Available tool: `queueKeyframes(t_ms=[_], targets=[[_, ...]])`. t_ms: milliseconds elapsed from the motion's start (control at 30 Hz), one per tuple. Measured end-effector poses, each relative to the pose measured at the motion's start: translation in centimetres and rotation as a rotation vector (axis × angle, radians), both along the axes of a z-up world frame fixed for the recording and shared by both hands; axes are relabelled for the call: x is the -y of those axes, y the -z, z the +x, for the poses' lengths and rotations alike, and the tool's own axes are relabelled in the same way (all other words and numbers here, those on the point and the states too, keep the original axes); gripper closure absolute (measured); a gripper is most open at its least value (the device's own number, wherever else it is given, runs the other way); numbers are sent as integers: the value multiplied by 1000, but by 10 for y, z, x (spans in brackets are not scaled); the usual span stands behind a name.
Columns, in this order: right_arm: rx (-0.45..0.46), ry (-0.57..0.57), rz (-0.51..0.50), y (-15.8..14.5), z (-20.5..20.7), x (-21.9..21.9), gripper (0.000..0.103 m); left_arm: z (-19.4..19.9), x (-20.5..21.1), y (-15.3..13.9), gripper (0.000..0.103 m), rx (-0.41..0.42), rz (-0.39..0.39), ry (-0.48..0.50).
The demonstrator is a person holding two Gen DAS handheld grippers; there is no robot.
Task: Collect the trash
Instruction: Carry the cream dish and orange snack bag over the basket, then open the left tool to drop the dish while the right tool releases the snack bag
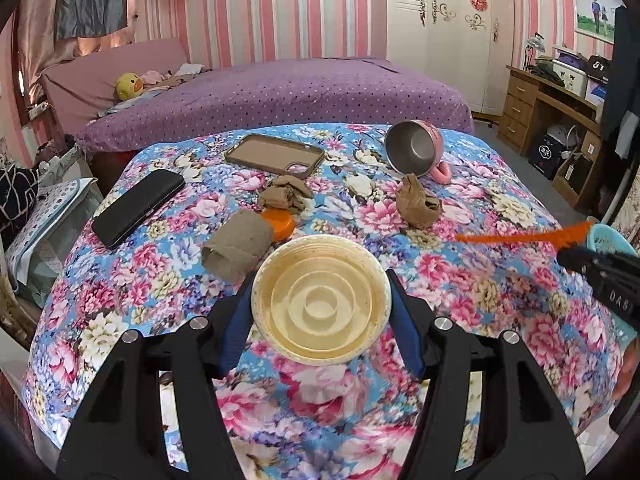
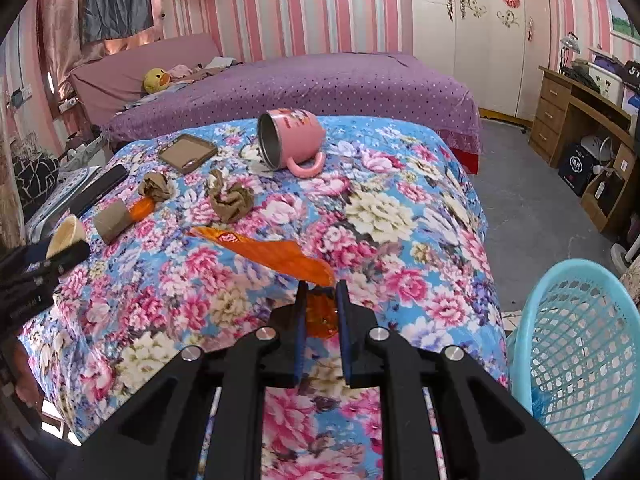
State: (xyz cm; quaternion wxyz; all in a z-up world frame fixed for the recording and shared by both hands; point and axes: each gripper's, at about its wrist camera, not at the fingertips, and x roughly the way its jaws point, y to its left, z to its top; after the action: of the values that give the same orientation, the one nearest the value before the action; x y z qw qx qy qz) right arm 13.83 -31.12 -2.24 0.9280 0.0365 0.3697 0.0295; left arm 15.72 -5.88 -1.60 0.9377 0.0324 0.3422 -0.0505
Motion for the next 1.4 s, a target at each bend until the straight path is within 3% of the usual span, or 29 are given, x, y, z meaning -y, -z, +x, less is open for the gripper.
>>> queueKeyframes(t_ms=[133,267,567,900,1200,1233,1267,1400], targets=[[-11,25,11,-7,-3,24,89,5,16,-6,43,19,15,3],[16,74,33,-27,-13,57,89,13,44,-13,43,11,-28,29],[78,254,9,-57,-56,151,89,5,148,-23,43,46,-24,175],[23,462,-12,-28,-105,243,89,-28,271,-12,43,31,-42,377],[10,581,36,-7,-136,286,89,-45,353,4,43,-16,-68,486],[12,583,39,-6,-137,288,89,-47,360,5,39,-13,-54,494],[12,585,32,-5,-138,289,89,-47,362,5,27,-14,-48,497],[9,595,11,-5,-142,290,89,-48,355,-2,10,22,-60,476]])
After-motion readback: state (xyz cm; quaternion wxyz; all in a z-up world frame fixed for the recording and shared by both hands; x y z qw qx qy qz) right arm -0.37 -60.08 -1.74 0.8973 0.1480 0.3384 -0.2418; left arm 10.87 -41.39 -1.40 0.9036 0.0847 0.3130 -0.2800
